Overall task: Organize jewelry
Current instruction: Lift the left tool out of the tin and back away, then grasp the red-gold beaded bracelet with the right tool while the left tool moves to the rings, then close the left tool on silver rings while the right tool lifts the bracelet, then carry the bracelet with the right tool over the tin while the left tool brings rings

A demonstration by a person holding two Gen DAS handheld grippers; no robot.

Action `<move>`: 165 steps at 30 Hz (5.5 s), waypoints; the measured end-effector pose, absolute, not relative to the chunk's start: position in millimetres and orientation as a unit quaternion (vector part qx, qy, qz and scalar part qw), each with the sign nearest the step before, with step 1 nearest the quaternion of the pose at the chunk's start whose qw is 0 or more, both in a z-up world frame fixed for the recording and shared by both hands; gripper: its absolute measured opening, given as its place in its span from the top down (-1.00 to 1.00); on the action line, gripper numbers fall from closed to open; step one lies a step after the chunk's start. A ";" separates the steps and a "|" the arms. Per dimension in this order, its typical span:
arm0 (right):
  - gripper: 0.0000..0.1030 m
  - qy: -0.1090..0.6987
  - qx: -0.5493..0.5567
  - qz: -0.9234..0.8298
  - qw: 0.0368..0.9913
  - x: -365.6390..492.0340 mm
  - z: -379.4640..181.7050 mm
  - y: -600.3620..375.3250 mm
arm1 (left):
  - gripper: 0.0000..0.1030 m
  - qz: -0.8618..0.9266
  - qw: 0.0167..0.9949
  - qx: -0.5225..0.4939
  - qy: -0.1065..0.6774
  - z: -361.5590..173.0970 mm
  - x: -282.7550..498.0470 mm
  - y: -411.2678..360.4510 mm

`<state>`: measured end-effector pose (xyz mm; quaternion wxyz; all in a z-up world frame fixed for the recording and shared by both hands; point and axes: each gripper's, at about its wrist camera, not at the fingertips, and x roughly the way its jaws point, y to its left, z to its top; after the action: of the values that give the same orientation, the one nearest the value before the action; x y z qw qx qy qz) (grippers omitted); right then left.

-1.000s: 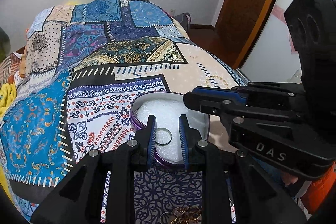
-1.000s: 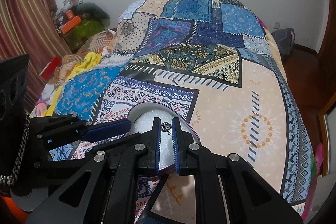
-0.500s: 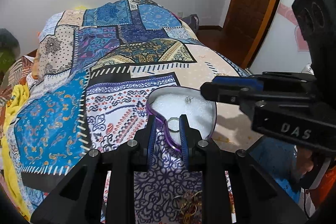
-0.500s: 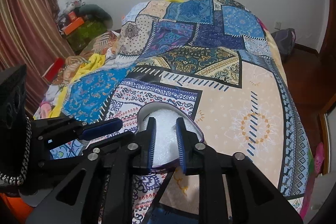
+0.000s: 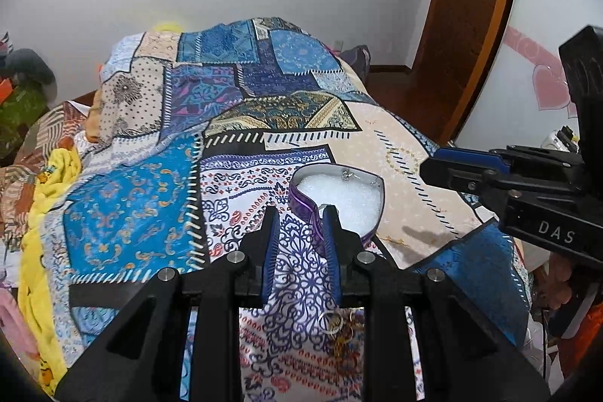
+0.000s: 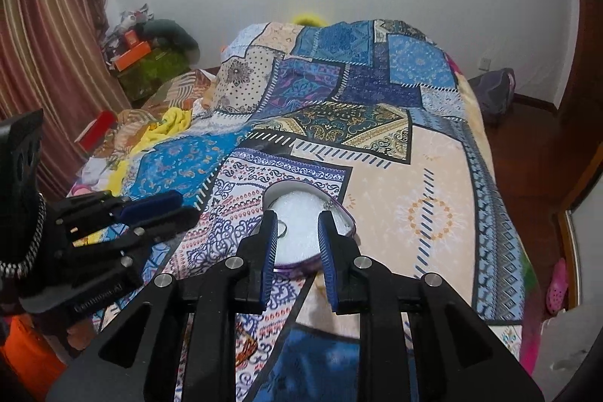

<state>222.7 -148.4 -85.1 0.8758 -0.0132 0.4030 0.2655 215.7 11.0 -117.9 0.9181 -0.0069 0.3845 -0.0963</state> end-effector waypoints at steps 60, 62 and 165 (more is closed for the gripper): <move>0.86 0.461 -0.089 0.269 0.841 151.4 -159.2 -117.6 | 0.25 -0.069 0.886 -0.026 0.457 -174.1 147.2 40.9; 0.86 0.451 -0.085 0.271 0.846 150.1 -151.6 -118.0 | 0.25 -0.069 0.887 -0.025 0.456 -173.0 146.1 40.3; 0.85 0.381 -0.003 0.222 0.898 201.4 -110.0 -179.2 | 0.63 -0.102 0.918 -0.009 0.383 -131.3 194.2 -7.9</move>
<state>201.4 -179.2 -110.0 0.8975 -0.0033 0.3812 0.2217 194.2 -7.9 -131.3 0.9182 -0.0090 0.3827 -0.1022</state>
